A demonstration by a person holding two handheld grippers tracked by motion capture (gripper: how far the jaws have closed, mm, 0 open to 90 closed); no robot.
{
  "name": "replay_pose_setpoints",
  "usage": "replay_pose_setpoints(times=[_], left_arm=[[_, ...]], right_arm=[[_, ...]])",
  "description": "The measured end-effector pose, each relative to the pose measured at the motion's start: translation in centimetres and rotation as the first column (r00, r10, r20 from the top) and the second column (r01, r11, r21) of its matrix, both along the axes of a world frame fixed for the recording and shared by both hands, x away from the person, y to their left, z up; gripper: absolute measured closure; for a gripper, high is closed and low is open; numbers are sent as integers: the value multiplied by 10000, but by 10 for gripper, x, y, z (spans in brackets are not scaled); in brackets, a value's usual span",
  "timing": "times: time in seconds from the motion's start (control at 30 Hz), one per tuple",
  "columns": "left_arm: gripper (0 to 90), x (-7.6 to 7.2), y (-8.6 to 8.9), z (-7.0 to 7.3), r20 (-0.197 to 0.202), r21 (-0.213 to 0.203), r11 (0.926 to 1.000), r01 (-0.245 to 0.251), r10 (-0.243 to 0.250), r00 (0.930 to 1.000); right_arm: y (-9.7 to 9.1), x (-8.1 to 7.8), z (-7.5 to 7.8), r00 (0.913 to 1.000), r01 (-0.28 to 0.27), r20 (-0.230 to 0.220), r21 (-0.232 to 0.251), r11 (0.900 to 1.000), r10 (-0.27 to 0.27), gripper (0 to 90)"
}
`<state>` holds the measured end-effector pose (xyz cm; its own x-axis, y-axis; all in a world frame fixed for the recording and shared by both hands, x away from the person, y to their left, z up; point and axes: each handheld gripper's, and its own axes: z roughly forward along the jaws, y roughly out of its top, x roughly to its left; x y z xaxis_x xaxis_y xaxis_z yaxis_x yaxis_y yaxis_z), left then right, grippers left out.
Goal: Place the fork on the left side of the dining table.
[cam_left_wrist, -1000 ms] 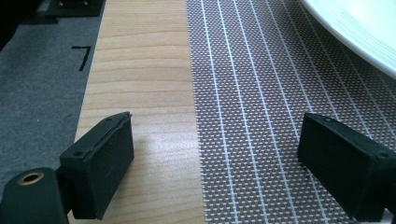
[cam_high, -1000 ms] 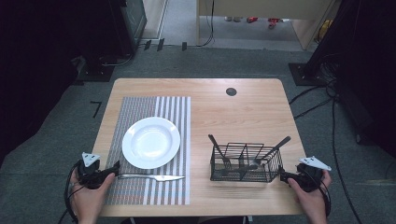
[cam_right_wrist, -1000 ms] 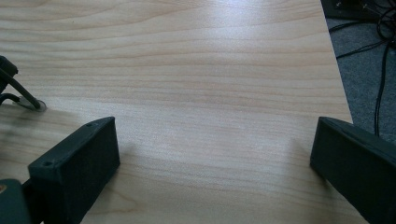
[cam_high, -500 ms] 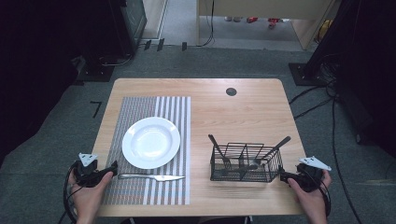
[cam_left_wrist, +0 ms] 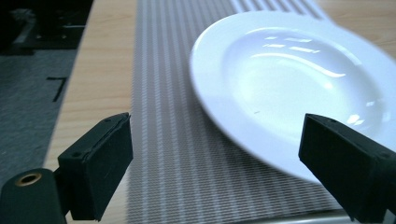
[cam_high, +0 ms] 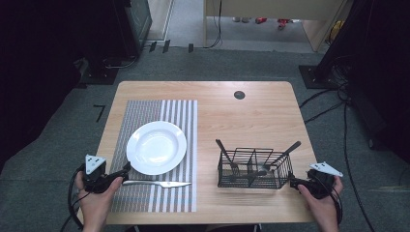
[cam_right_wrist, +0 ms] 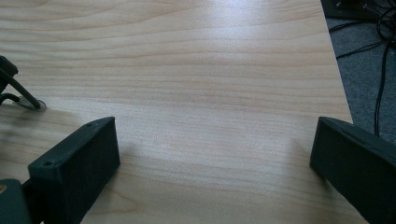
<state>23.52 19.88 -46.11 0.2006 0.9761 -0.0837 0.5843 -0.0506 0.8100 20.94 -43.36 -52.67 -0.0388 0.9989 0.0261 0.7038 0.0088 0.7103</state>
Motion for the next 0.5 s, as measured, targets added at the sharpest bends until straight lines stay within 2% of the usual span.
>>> replay_pose_setpoints(times=[0.03, 0.33, 0.37, 0.4, 0.43, 0.47, 0.5], left_arm=[[102, 0, -7, 4, 66, -71, 9997, 248, -248, 9997], [102, 4, -37, 13, 186, -265, 9944, 1022, -1018, 9946], [102, 6, -46, 14, 177, -307, 9919, 1236, -1231, 9922], [102, 6, -46, 14, 177, -307, 9919, 1236, -1231, 9922], [102, 8, -54, 17, 191, -317, 9885, 1481, -1475, 9889], [102, 8, -54, 17, 191, -317, 9885, 1481, -1475, 9889], [102, 10, -63, 20, 253, -340, 9852, 1681, -1673, 9856]], right_arm=[[0, 0, 0, 10000, 2, -1, 1, 10000, -2, 10], [0, 0, 0, 10000, -1, -1, 1, 10000, 1, 11], [0, 0, 0, 10000, -1, 0, 0, 10000, 1, 10], [0, 0, 0, 10000, -1, 0, 0, 10000, 1, 10], [0, 0, 0, 10000, 9, 3, 7, 10000, -9, 10], [0, 0, 0, 10000, 12, 5, 10, 10000, -12, 11], [0, 0, 0, 10000, -1, 1, 0, 10000, 1, 11]])
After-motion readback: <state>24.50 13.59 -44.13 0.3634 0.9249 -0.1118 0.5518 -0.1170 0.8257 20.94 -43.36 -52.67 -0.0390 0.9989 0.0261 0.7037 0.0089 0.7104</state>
